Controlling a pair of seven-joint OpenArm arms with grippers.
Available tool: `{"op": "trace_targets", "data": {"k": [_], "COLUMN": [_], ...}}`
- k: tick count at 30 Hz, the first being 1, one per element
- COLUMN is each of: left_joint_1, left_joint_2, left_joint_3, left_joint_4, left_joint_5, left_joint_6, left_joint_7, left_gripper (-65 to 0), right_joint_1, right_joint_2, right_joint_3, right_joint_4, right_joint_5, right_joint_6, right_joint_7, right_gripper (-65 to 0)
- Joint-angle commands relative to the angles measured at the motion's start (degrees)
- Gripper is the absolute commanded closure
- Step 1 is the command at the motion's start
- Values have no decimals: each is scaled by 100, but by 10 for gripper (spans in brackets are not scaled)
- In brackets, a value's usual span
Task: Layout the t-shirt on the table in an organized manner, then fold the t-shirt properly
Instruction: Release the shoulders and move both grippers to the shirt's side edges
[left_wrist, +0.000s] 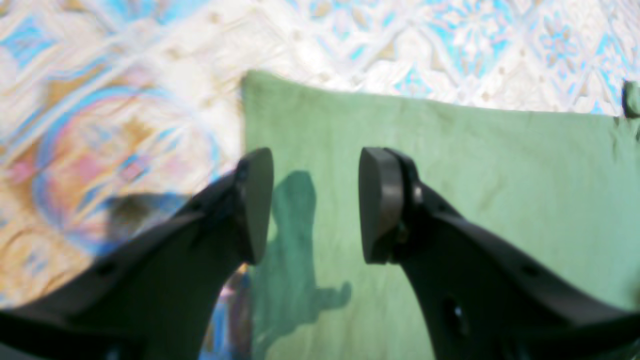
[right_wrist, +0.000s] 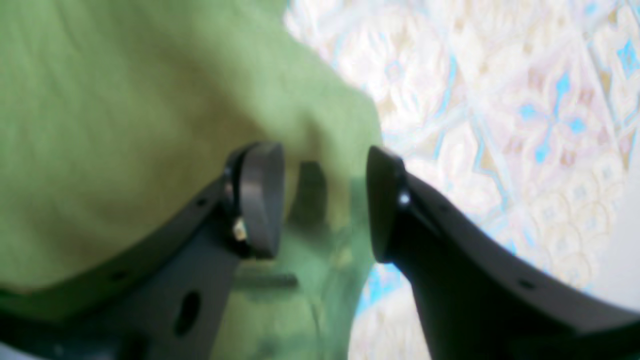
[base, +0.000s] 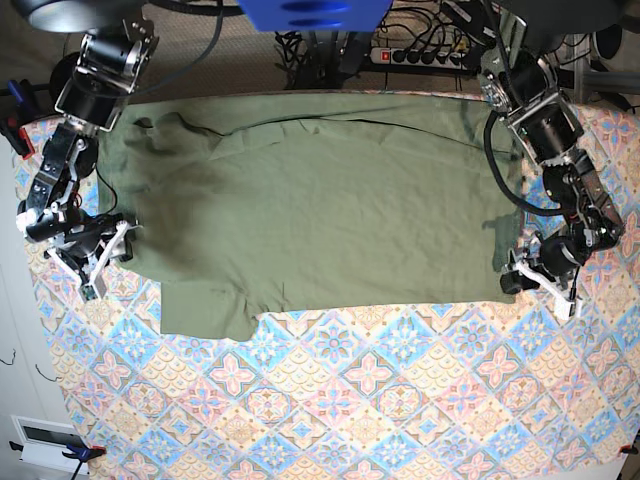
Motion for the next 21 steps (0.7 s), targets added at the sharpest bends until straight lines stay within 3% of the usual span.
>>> {"op": "trace_targets", "data": {"k": [1,11,16,21], "left_joint_1": [-208,-814,-779,-717], "left_joint_2": [-118,-145,-118,-145], "left_joint_3": [-22,-13,-13,-31], "left_joint_4": [-135,-1814,-1972,-1998], "left_joint_5": [-80,-72,-80,-89], "left_joint_6": [-6,20,591,697], "left_joint_7": [-271,-1309,-1590,-1766], "left_gripper": [-274,-278,-278,-279], "right_joint_1": [90,117,117,82], "right_joint_2": [114,114,114,114], "right_joint_3": [30,21,47,56], "right_joint_4": [54,54,54,54], "right_joint_5": [31,31,31,31], "right_joint_6": [-3,-3,-3,-3], "right_joint_7": [75,75,75,75], "right_gripper": [-263,-263,-263,-263]}}
